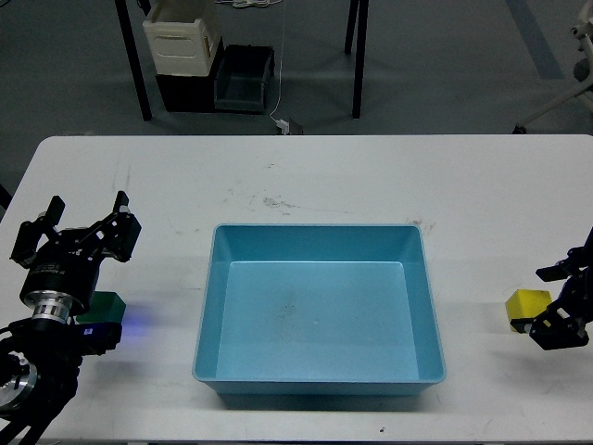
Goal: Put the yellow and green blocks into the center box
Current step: 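Lower the right gripper onto the yellow cube and close it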
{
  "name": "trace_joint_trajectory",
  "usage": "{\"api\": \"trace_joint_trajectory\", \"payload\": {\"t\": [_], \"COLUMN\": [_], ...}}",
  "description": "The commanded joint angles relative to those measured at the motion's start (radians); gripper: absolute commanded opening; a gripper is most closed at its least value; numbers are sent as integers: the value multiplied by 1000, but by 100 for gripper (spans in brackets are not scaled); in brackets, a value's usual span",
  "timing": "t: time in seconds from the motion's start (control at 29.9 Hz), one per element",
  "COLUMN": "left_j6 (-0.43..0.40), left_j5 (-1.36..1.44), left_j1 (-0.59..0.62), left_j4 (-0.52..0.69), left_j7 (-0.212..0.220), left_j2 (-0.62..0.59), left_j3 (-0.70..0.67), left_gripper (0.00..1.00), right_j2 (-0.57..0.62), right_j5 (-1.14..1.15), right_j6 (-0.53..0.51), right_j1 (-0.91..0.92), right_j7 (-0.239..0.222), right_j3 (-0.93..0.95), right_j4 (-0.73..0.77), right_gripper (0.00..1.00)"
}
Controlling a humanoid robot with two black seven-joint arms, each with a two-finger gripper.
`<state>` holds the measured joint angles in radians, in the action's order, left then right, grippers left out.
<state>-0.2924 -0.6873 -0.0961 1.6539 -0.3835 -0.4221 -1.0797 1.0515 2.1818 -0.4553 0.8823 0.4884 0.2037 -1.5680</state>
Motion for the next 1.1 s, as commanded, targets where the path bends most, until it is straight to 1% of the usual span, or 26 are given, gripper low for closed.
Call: {"api": "trace_joint_trajectory", "payload": {"t": [0.0, 0.67, 0.87, 1.07], "left_j6": [-1, -1, 1, 1], "left_j5": [0, 0, 0, 0], "left_j1": [1, 4, 4, 4], "left_j4": [-2, -16, -16, -16], "left_j7": [0, 0, 0, 0], "left_j2": [-1, 0, 0, 0], "left_j3": [1, 3, 3, 4], "left_gripper": [100, 100, 100, 100], "right_j2": [-38, -53, -110, -142], "right_j5": [0, 0, 0, 0], "right_j6": [-11, -14, -14, -13], "right_j1": [0, 66, 63, 66], "right_j7": [0, 0, 0, 0], "right_j3": [-47, -61, -78, -132], "right_j4": [11, 82, 180, 220], "right_gripper": [100, 100, 100, 100]}}
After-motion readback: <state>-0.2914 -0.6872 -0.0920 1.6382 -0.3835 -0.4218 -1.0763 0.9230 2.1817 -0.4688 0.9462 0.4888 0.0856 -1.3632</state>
